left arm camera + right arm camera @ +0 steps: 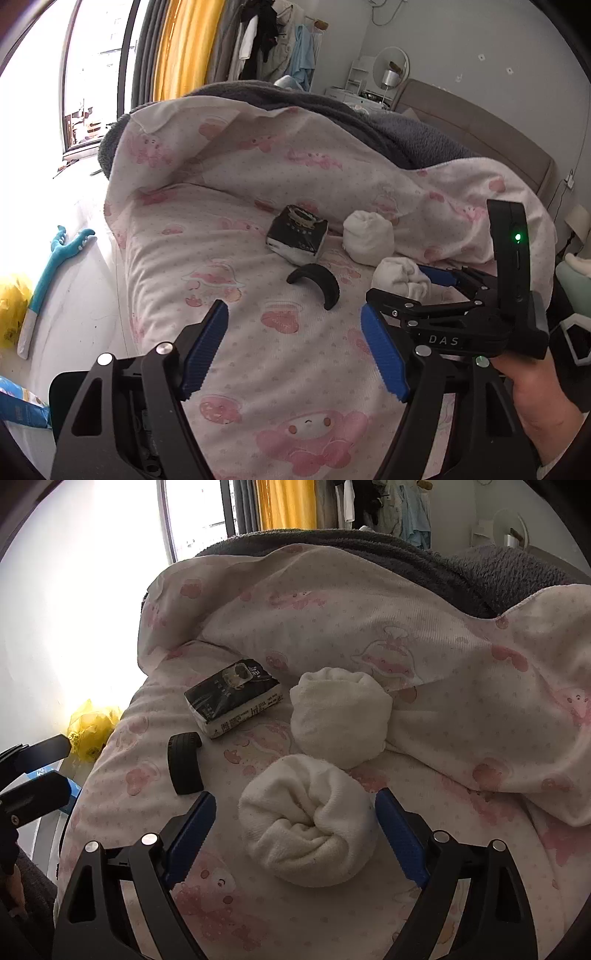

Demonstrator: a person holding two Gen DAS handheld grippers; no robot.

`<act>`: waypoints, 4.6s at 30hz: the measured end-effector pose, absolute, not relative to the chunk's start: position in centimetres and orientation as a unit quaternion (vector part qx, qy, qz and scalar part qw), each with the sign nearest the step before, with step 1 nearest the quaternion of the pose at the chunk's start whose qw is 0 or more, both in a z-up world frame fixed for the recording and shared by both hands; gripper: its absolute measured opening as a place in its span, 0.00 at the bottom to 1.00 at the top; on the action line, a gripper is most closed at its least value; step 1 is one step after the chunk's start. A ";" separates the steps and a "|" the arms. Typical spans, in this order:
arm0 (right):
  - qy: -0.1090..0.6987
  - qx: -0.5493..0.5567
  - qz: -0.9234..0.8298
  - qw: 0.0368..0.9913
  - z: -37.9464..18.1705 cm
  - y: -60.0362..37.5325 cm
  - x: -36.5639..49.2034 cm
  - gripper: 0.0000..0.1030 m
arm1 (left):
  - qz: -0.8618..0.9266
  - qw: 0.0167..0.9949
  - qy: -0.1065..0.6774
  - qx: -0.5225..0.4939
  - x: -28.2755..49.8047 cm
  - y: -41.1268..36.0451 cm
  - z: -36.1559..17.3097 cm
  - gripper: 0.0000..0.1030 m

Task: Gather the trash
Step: 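Grasp the black curved piece with the left tool while the right tool grasps a white rolled sock, then lift both held items off the bed toward the teal bin, then open the left tool over the teal bin while the right tool lowers the sock into it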

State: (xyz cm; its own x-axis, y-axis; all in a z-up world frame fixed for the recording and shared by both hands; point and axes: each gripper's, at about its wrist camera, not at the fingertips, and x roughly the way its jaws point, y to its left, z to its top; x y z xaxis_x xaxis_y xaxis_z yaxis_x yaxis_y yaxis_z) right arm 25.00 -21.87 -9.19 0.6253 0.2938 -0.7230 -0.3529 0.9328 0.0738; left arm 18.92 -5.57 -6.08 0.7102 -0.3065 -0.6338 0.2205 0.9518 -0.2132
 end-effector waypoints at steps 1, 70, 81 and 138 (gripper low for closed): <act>0.396 -0.039 0.181 0.899 -9.3 -21.9 25.0 0.86 | -0.143 0.922 0.355 -0.057 19.0 -5.9 -6.2 0.73; 0.365 0.033 0.214 0.906 -4.5 -22.6 21.2 0.59 | -0.188 0.898 0.394 -0.053 19.3 -6.5 -8.6 0.09; 0.352 0.010 0.250 0.902 -2.7 -15.8 21.1 0.59 | -0.150 0.902 0.404 -0.038 16.8 -1.2 -8.8 0.09; 0.532 -0.077 0.370 0.757 -11.8 12.0 18.9 0.59 | -0.001 0.807 0.581 -0.100 9.9 20.3 -22.2 0.42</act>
